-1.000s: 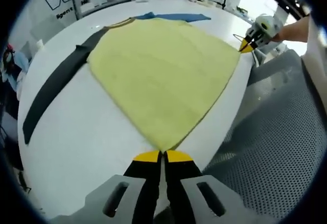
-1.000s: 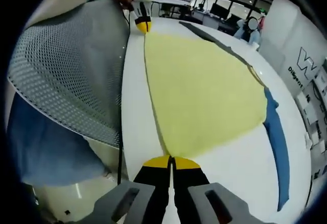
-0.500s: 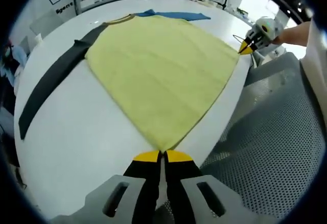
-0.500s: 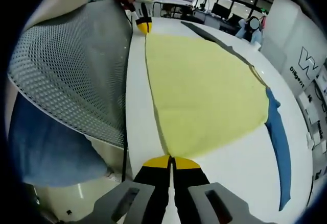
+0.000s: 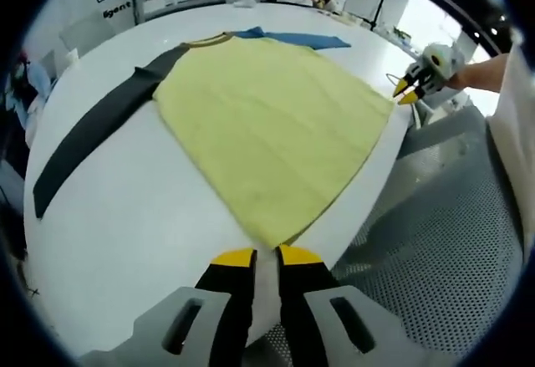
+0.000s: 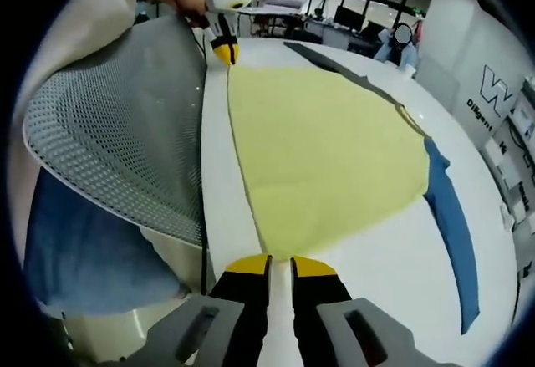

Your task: Fold the garment on the visible template until the final outline fits inside the template.

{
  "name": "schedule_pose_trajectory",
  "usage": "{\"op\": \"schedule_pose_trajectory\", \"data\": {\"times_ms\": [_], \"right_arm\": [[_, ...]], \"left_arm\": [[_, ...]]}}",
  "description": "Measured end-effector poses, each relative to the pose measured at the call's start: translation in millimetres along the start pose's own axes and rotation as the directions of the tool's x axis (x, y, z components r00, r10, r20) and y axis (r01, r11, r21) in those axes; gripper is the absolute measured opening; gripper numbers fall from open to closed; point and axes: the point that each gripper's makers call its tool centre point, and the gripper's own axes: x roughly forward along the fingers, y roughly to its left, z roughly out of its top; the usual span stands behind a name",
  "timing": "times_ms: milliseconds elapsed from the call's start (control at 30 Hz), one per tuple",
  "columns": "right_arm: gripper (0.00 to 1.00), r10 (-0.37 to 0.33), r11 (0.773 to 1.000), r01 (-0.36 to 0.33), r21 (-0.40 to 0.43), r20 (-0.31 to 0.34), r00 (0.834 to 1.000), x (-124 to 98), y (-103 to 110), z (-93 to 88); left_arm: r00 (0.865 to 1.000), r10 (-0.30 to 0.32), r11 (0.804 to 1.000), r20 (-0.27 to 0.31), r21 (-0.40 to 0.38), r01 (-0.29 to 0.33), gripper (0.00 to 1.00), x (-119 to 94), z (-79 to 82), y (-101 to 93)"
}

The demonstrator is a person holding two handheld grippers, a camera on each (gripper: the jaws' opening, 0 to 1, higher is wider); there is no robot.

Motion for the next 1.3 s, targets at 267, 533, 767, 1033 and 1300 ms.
{"op": "schedule_pose_trajectory", "data": {"times_ms": [267,533,767,1033,1300], "right_arm": [[0.04,-0.057,0.996,0.055,0.069,0.022,0.998,-9,-30,0.4],[0.05,-0.086,0.993,0.083,0.084,0.027,0.996,-8,-53,3.9],[0.07,-0.111,0.989,0.107,0.103,0.031,0.993,-7,-78,6.5],[0.09,-0.158,0.977,0.151,0.153,0.038,0.987,-6,-124,11.3],[0.12,-0.22,0.955,0.205,0.215,0.046,0.974,0,-191,19.8]], "left_arm": [[0.998,0.028,0.999,0.063,-0.045,-0.025,0.09,-9,12.0,15.7],[0.994,0.051,0.998,0.093,-0.047,-0.046,0.09,-11,29.3,30.2],[0.992,0.066,0.997,0.105,-0.039,-0.063,0.12,-9,43.6,42.9],[0.989,0.088,0.996,0.115,-0.04,-0.084,0.15,-3,65.4,73.5],[0.983,0.132,0.991,0.127,-0.043,-0.127,0.18,0,95.0,121.6]]}}
